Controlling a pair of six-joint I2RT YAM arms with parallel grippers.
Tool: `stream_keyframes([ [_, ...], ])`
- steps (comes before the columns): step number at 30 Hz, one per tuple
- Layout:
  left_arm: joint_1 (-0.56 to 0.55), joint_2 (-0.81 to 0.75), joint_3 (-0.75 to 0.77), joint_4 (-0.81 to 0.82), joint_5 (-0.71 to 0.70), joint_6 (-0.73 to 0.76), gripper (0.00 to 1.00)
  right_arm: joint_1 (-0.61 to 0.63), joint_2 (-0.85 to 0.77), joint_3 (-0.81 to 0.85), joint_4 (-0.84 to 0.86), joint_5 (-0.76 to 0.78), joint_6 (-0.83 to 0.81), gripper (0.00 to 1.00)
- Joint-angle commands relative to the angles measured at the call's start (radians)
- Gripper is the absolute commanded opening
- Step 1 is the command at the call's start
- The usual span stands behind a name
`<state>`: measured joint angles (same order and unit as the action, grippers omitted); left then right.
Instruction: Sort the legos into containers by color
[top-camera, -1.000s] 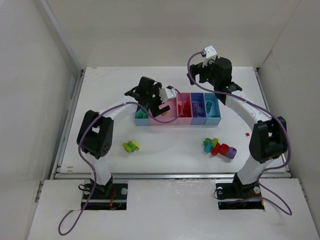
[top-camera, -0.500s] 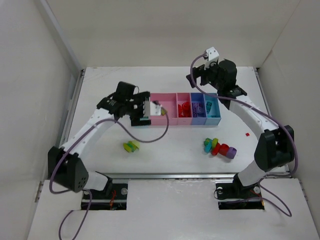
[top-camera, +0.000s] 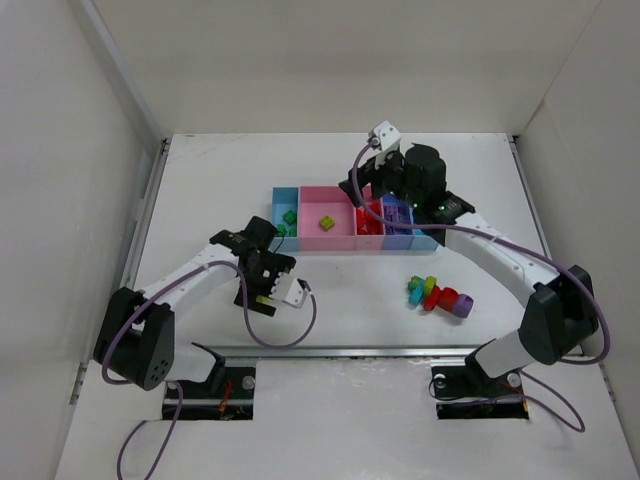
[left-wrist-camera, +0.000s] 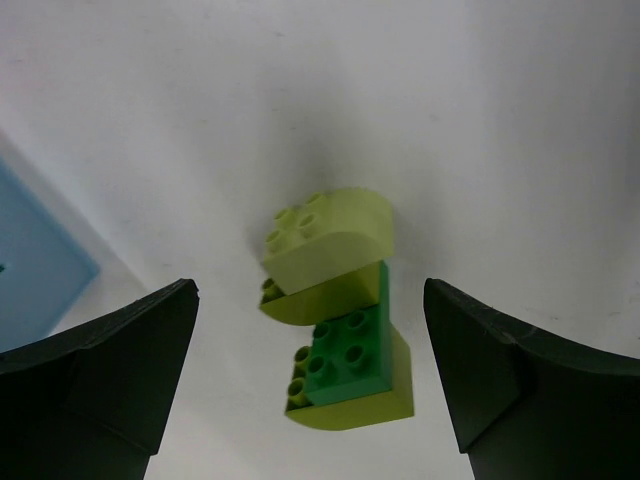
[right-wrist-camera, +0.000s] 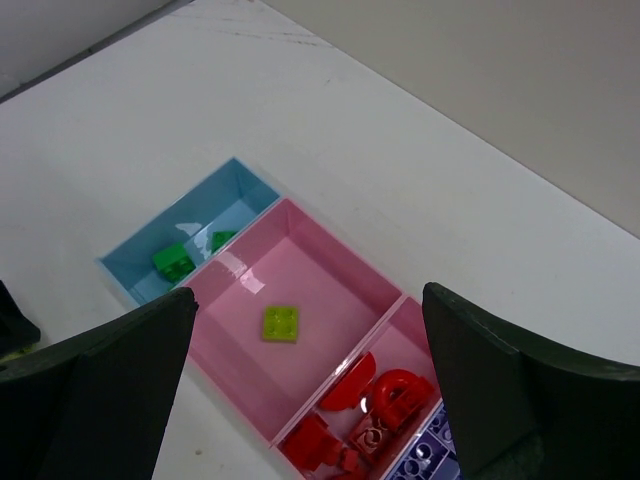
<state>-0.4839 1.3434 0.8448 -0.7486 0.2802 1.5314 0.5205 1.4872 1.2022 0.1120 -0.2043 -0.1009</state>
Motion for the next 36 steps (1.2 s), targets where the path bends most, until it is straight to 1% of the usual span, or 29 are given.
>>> stream_keyframes([
  [1, -0.001, -0.036, -0.032, -0.023, -0.024, 0.096, 0.93, 0.016, -0.042, -0.001, 0.002, 0.048, -0.002, 1.00],
  [3, -0.001, -0.026, -0.032, -0.023, -0.024, 0.107, 0.90, 0.016, -0.051, -0.001, -0.008, 0.057, -0.002, 1.00],
  [8, -0.001, -0.016, 0.051, -0.041, -0.024, 0.061, 0.90, 0.016, -0.051, -0.001, -0.008, 0.066, -0.002, 1.00],
  [9, -0.001, -0.016, 0.051, -0.052, -0.033, 0.052, 0.92, 0.025, -0.051, -0.001, -0.018, 0.066, -0.002, 1.00],
  [13, -0.001, 0.017, 0.005, -0.052, -0.087, -0.023, 0.94, 0.026, -0.041, 0.010, -0.018, 0.066, -0.002, 1.00],
  [16, -0.001, 0.048, -0.019, 0.012, -0.087, -0.147, 0.94, 0.026, -0.031, 0.019, -0.028, 0.066, -0.011, 1.00],
  [22, -0.001, 0.102, -0.009, 0.051, -0.058, -0.232, 0.93, 0.026, -0.013, 0.030, -0.037, 0.066, -0.020, 1.00],
  [23, 0.008, 0.102, -0.009, 0.060, -0.058, -0.252, 0.90, 0.026, -0.013, 0.040, -0.037, 0.066, -0.020, 1.00],
  [28, 0.021, 0.138, 0.000, 0.081, -0.058, -0.281, 0.54, 0.035, -0.013, 0.040, -0.046, 0.066, -0.029, 1.00],
  [31, 0.044, 0.138, 0.011, 0.051, -0.029, -0.271, 0.46, 0.035, -0.013, 0.040, -0.046, 0.066, -0.029, 1.00],
  [32, 0.044, 0.138, 0.020, 0.051, -0.029, -0.271, 0.38, 0.035, -0.013, 0.040, -0.046, 0.075, -0.029, 1.00],
  [35, 0.044, 0.126, 0.040, 0.051, -0.029, -0.271, 0.24, 0.035, -0.024, 0.040, -0.046, 0.118, -0.029, 1.00],
  [36, 0.044, 0.126, 0.059, 0.051, -0.029, -0.271, 0.06, 0.035, -0.033, 0.040, -0.046, 0.138, -0.029, 1.00],
])
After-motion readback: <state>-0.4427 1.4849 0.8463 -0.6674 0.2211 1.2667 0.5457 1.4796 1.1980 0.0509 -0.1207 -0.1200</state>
